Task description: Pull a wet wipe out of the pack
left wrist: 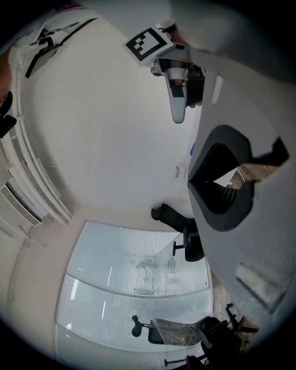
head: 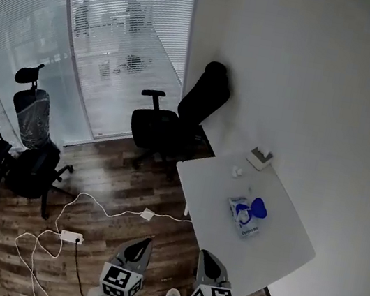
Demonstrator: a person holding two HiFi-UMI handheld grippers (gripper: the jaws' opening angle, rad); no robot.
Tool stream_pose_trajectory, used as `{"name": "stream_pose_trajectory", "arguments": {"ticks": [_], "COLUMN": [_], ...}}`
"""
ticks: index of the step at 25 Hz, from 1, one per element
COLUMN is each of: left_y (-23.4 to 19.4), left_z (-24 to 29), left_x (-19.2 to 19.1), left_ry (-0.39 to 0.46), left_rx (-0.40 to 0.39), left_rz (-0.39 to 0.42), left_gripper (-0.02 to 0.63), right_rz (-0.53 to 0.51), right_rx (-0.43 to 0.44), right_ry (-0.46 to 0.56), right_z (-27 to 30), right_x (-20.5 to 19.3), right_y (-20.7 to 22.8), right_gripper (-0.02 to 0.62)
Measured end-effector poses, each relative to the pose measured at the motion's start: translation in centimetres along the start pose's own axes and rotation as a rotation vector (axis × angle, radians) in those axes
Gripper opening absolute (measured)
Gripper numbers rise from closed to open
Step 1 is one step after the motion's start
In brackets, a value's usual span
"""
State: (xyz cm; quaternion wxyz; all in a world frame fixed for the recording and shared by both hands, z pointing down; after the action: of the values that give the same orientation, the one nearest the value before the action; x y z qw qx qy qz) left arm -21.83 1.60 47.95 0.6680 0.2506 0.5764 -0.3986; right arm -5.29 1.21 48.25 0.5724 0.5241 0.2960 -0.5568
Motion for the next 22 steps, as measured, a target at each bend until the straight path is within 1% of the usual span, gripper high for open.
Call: {"name": "stream_pose_trajectory", "arguments": {"ticks": [5,8,11,18,22], "left_y": [-0.7,-0.9,-0.6,0.5,0.6], "left_z": [4.5,7.2,9.8,15.7,19.7], "left_x": [0.8,1.7,2.8,3.9,2.8], "left_ry": [-0.011,-0.012,-0.005,-0.031,-0.066], "left_rx": [-0.01,-0.022,-0.045,-0.175,-0.263], "left_rz": [0.004,0.02,0.046,0.088,0.082], "left_gripper": [0.005,0.005,0.005,0.005,0.005], "right_rz": [0.014,0.026,0.041,0.108,0.135], "right_rx": [-0.006,-0.017,-0.046,-0.166,-0.25], "right_ry": [-0.004,0.007,0.029,0.043,0.028], "right_z": [3.5,5.3,6.6,7.8,9.1], "right_x": [1.4,2.5,3.6,4.0,3.1], "right_y": [2.6,4.3,6.4,11.2,13.9], "right_gripper": [0.005,0.005,0.005,0.005,0.005]}}
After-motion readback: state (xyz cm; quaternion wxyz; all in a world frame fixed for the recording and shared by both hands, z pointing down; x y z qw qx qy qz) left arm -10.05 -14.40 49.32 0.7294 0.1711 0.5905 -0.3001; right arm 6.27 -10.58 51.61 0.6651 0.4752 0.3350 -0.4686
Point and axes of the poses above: the fingertips, and each gripper's own axes: z forward along the fingers, y to its right, x out of its top, the point moved 1 cm from there along -z, backward along the fingers, and after that the axes turned 12 degrees about -x, right-handed, at the moved point
